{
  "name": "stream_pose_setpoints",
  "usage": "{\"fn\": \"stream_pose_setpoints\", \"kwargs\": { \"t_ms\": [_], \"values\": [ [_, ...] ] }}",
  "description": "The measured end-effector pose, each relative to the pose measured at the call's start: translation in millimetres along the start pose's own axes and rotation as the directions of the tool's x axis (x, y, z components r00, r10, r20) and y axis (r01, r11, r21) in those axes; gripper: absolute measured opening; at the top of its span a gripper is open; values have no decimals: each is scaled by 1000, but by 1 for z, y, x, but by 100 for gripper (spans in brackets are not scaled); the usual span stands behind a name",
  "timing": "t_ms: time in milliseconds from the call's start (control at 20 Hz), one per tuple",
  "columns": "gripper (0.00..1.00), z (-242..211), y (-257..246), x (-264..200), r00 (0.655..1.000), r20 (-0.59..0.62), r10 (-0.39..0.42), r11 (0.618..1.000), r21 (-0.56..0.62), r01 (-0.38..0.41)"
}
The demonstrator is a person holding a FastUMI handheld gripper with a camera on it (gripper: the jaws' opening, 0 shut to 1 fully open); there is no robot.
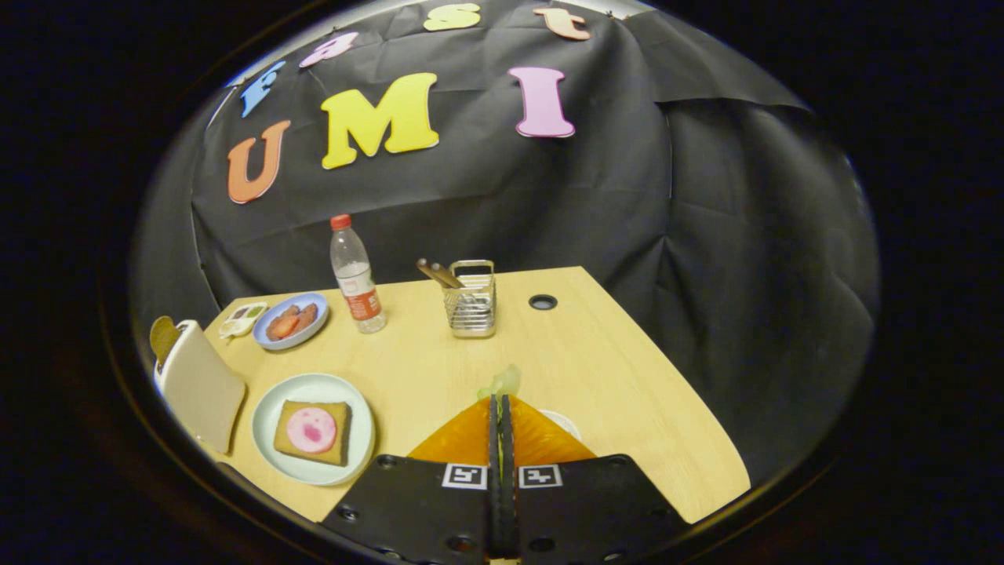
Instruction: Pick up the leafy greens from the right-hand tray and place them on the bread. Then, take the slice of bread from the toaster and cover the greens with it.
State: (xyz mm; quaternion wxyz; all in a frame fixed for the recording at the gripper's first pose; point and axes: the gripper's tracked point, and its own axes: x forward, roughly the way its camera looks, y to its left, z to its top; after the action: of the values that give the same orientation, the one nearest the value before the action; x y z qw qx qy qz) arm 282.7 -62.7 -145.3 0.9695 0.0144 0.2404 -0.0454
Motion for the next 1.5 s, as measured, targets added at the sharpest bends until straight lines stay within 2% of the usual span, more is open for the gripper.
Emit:
{"fn": "stream_pose_setpoints", "kwargs": {
  "t_ms": [300,700,950,1100,1250,1500],
  "values": [
    [0,16,56,-33,998,30,54,998,-21,-53],
    [0,23,172,-66,985,48,163,978,-136,-156],
    [0,14,249,-64,972,25,232,957,-183,-224],
    [0,3,275,-46,972,8,235,948,-221,-227],
    [0,-18,282,-19,971,-48,233,950,-204,-238],
    [0,-35,245,29,983,-88,162,974,-148,-174]
  ]
}}
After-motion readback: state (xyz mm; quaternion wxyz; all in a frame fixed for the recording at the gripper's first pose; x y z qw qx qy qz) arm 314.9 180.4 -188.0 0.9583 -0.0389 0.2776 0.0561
